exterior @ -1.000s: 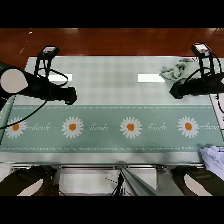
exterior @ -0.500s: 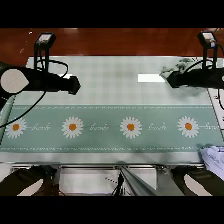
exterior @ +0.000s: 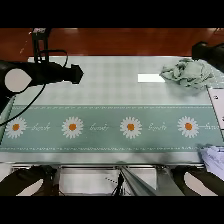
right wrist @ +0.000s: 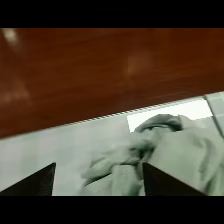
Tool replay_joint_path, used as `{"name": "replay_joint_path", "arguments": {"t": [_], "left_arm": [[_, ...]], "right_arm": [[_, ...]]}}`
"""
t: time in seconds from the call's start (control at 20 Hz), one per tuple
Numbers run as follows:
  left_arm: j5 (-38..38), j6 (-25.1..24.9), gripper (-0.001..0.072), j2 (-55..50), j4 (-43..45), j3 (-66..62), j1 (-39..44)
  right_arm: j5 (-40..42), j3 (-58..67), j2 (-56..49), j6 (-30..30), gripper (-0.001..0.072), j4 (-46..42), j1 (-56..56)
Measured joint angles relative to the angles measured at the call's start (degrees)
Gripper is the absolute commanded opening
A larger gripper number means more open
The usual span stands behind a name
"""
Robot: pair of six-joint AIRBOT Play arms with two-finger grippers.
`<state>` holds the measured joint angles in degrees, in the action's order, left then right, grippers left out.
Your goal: Fold the shirts.
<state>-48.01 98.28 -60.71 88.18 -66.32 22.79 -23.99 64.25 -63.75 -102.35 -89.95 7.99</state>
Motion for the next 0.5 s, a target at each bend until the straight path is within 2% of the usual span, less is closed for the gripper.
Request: {"name": "replay_joint_path", "arguments": {"t": [0.1, 0.2, 0.5], "left_arm": [[0.39, -0.42, 0.0719, -0.55, 0.31, 0.00, 0.00], [0.90, -0.46, 0.0719, -1.11, 0.50, 0.00, 0.00], [1.16, -0.66, 0.0719, -2.12, 0.68, 0.00, 0.00]], "right_arm": [[0.15, 2.82, -4.39, -5.66, 0.0597, 0.31, 5.73], [-1.42, 5.70, -9.07, -8.74, 0.0597, 3.08, 10.01], [-5.99, 9.62, -21.35, -11.87, 0.0599, 8.85, 13.90]]}}
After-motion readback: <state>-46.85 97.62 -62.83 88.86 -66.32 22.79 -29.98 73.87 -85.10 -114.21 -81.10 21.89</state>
